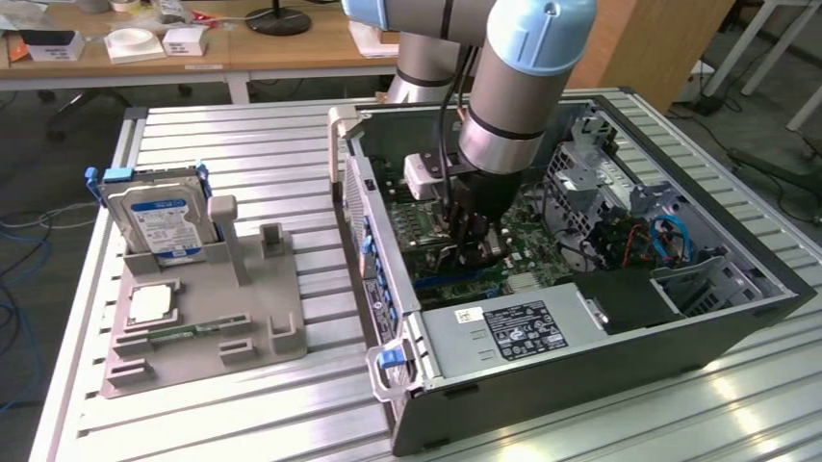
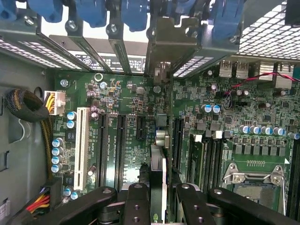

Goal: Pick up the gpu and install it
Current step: 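Insert the gpu into the slot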

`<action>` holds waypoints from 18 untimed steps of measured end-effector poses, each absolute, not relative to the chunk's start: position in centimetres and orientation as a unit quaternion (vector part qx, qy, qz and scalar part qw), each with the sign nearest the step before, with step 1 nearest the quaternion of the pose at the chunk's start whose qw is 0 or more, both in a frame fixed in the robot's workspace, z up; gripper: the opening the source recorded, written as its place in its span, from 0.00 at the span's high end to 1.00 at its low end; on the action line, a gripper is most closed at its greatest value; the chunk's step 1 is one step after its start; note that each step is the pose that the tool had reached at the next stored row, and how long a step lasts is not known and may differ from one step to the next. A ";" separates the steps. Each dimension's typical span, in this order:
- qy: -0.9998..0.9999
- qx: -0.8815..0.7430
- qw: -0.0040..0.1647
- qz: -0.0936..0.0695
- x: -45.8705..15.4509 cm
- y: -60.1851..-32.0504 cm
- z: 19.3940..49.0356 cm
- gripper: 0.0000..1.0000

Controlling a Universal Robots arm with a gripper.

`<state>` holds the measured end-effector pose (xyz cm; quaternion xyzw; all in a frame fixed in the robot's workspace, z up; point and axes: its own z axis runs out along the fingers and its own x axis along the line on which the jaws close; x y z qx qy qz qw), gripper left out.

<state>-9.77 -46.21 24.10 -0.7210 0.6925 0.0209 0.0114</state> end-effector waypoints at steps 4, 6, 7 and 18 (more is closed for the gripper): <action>0.692 -0.721 0.014 0.023 -9.8 -46.3 24.4 0.73; 0.692 -0.721 0.013 0.023 -9.8 -46.3 24.4 0.73; 0.692 -0.721 0.014 0.023 -9.8 -46.3 24.4 0.73; 0.701 -0.713 0.014 0.023 -9.8 -46.3 24.4 0.73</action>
